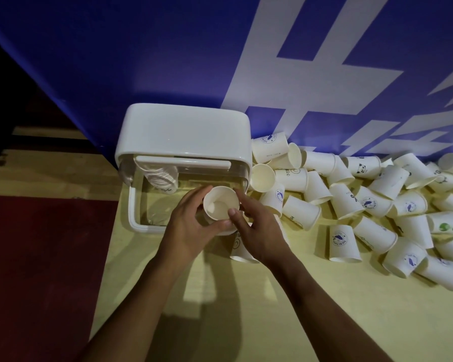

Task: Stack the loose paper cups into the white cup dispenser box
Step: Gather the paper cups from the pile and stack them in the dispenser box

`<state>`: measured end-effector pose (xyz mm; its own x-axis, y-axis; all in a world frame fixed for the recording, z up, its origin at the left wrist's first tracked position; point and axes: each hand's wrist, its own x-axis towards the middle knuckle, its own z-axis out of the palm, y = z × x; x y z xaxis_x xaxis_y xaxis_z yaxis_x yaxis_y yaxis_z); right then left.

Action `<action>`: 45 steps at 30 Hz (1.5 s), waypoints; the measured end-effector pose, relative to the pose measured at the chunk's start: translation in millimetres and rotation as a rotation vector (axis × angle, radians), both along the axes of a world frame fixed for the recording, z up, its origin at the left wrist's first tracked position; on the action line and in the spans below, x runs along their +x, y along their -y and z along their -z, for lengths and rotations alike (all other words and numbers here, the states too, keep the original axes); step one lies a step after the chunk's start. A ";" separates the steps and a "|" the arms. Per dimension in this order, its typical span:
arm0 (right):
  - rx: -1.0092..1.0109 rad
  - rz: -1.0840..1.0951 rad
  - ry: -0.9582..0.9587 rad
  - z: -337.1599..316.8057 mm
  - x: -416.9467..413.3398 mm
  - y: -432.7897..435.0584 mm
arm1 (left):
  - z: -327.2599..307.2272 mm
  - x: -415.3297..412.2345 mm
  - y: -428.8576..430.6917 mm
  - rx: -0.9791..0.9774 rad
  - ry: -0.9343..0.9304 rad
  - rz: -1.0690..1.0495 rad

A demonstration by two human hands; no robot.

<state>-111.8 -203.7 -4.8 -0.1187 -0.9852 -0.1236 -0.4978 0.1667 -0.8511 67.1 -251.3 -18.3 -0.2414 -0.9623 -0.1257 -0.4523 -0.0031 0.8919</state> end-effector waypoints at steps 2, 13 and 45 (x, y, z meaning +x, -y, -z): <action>-0.011 -0.002 0.002 0.4 0.7 0.8 | 2.2 2.3 2.0 0.018 0.002 0.009; 0.026 0.114 0.006 -27.5 -47.0 -32.7 | -38.5 8.4 -33.9 -0.215 0.035 -0.006; 0.129 0.688 -0.037 -21.4 -554.4 -207.0 | 21.5 -498.4 -22.6 -0.014 0.475 0.176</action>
